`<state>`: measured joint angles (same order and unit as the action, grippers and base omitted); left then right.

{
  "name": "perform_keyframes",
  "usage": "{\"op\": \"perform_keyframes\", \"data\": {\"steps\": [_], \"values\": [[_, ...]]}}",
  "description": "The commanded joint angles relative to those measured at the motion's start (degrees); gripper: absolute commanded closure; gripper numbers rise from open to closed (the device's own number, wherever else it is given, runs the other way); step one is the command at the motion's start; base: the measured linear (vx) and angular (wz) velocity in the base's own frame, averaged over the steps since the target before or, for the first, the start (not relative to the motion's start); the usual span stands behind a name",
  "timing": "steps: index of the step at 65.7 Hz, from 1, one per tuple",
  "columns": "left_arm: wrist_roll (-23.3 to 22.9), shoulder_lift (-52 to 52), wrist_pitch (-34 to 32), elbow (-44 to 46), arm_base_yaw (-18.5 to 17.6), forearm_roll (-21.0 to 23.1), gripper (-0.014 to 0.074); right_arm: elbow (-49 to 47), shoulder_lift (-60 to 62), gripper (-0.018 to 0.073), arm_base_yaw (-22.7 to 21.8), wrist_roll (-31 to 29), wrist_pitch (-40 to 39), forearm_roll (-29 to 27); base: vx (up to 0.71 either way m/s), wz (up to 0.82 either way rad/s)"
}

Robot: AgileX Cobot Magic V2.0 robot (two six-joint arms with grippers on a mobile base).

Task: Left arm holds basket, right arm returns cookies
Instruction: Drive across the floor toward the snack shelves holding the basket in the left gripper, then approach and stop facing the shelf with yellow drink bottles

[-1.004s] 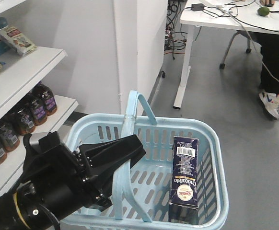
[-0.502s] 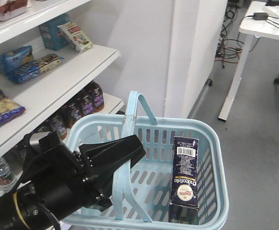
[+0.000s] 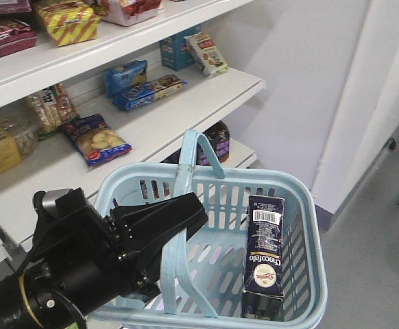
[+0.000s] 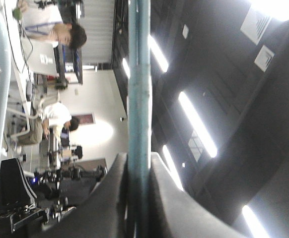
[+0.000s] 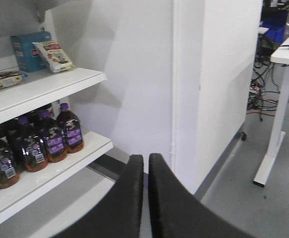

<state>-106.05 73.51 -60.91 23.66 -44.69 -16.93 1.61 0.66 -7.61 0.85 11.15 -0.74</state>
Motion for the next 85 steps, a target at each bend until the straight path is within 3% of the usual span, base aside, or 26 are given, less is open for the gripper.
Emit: {"op": "perform_keyframes", "data": {"steps": [1,85], "values": [[0.36,-1.73,-7.8,2.05,-0.34,1.5,0.0599,1.05,0.71,0.057,-0.32,-0.17,-4.04,0.25,0.05,0.46],[0.36,-1.73,-7.8,2.05,-0.34,1.5,0.0599,1.05,0.71,0.057,-0.32,-0.17,-4.12,0.25,0.05,0.42]]}}
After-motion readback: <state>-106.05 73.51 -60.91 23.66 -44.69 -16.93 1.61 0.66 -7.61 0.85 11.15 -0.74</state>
